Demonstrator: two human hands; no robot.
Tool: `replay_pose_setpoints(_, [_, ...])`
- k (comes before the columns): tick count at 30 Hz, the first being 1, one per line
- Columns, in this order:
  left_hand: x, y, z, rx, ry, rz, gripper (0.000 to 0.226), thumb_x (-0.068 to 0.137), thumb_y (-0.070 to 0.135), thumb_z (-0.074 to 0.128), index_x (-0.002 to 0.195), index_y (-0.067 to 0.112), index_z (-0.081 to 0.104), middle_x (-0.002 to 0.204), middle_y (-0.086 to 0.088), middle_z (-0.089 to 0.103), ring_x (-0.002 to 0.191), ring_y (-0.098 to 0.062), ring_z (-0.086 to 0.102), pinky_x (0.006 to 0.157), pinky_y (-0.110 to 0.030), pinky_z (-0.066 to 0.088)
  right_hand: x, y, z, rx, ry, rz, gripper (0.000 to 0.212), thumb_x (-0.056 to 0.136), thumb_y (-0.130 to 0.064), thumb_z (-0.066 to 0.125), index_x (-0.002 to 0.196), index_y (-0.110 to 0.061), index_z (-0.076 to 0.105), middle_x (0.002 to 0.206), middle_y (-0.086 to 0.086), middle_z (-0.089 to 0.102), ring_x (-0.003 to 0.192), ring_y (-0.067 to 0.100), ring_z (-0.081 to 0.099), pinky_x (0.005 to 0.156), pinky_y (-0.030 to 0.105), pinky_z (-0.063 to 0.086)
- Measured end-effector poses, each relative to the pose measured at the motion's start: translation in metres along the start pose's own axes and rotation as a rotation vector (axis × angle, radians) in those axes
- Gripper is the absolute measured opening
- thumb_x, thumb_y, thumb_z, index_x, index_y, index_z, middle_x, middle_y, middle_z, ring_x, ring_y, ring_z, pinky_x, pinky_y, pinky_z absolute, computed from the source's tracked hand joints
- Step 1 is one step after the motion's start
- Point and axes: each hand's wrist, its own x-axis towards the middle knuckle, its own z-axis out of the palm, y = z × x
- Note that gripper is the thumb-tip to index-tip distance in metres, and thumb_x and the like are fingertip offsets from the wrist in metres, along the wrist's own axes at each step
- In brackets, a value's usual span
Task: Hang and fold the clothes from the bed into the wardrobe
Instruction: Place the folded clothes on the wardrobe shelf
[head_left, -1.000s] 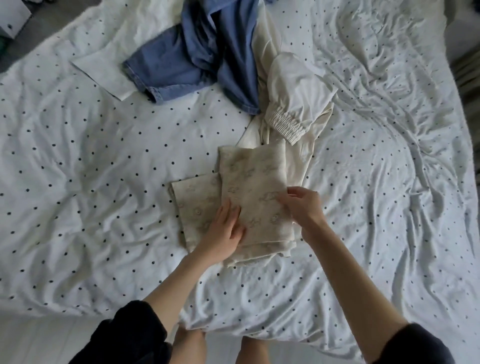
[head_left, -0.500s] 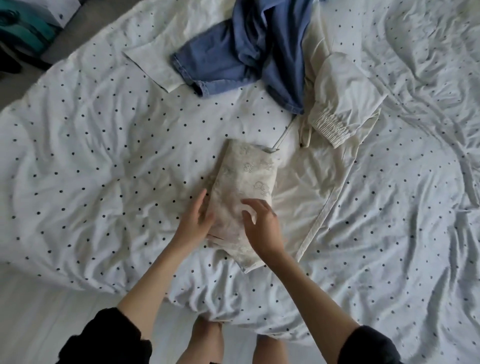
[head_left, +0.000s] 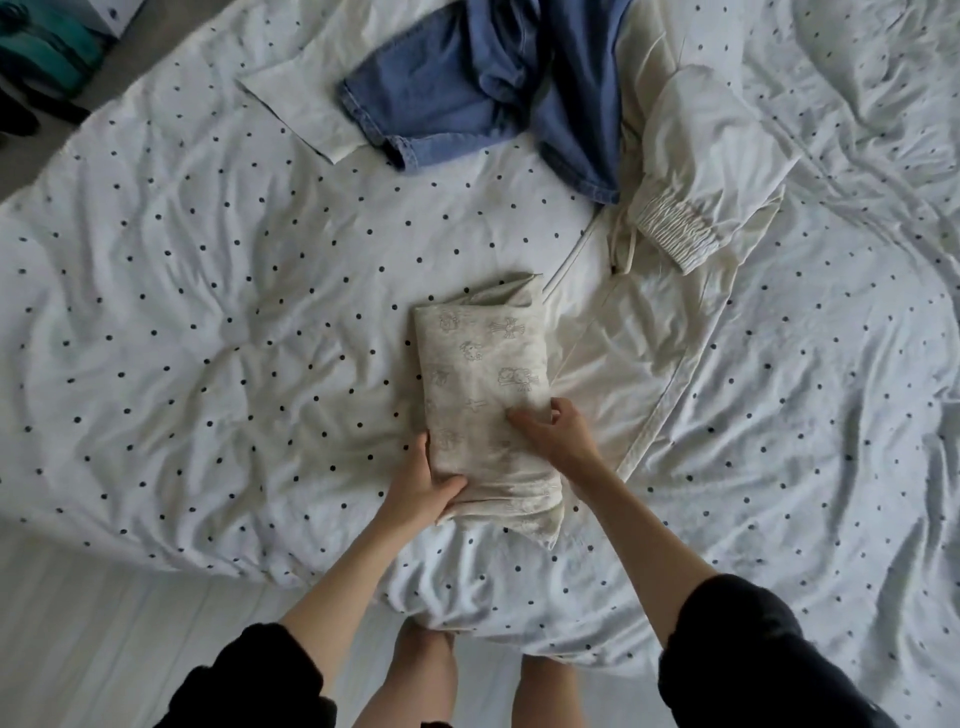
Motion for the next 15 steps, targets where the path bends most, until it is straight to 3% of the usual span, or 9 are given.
replay_pose_setpoints(3, [0.006,0.011,-0.01,0.097,0.047,0.067,0.073,0.083,0.022,0.071,0.141,0.011,0.028,0.126,0.008,0.048,0.112,-0.009,0.05,0.085,-0.012,0.037,0.0,-0.005,-0.013,0.007,-0.014,-0.029,0.04,0.078,-0.016,0.075,0.11,-0.002,0.056,0.102,0.015,0.066,0.088,0.029,0.066,0.079,0.043,0.056])
replay_pose_setpoints(5, [0.007,0.022,-0.015,0.255,0.237,0.265,0.082,0.081,0.027,0.073,0.145,0.009,0.025,0.138,0.0,0.04,0.128,-0.015,0.04,0.101,-0.021,0.032,-0.001,-0.009,-0.032,-0.032,-0.04,-0.065,0.029,0.08,-0.012,0.073,0.104,-0.004,0.058,0.095,0.014,0.066,0.077,0.024,0.063,0.068,0.037,0.054])
replay_pose_setpoints(7, [0.012,0.033,-0.016,0.48,0.324,0.496,0.084,0.079,0.034,0.073,0.144,0.009,0.027,0.146,-0.013,0.032,0.135,-0.026,0.03,0.111,-0.035,0.028,0.002,-0.018,-0.057,-0.134,-0.077,-0.108,0.03,0.081,-0.01,0.072,0.106,0.0,0.06,0.097,0.017,0.066,0.076,0.022,0.06,0.068,0.037,0.051])
replay_pose_setpoints(11, [0.032,0.061,0.004,0.906,0.197,0.917,0.079,0.076,0.047,0.06,0.143,0.017,0.03,0.153,-0.016,0.021,0.14,-0.038,0.022,0.111,-0.055,0.022,0.02,-0.046,-0.107,-0.747,-0.207,-0.06,0.057,0.083,-0.012,0.068,0.135,-0.001,0.046,0.133,0.017,0.052,0.11,0.027,0.055,0.088,0.03,0.043])
replay_pose_setpoints(13, [0.041,0.072,0.02,1.018,0.128,0.995,0.073,0.079,0.044,0.058,0.143,0.017,0.036,0.153,-0.014,0.027,0.14,-0.036,0.022,0.11,-0.058,0.019,0.027,-0.059,-0.121,-0.924,-0.172,-0.064,0.066,0.085,-0.012,0.066,0.143,-0.007,0.036,0.143,0.012,0.044,0.125,0.027,0.047,0.095,0.029,0.039])
replay_pose_setpoints(15, [0.05,0.073,0.027,1.116,0.076,0.982,0.066,0.081,0.04,0.063,0.14,0.017,0.043,0.148,-0.013,0.038,0.137,-0.035,0.031,0.107,-0.061,0.023,0.026,-0.064,-0.118,-1.036,-0.089,-0.115,0.064,0.086,-0.017,0.064,0.144,-0.016,0.037,0.143,0.007,0.044,0.129,0.026,0.043,0.101,0.034,0.035])
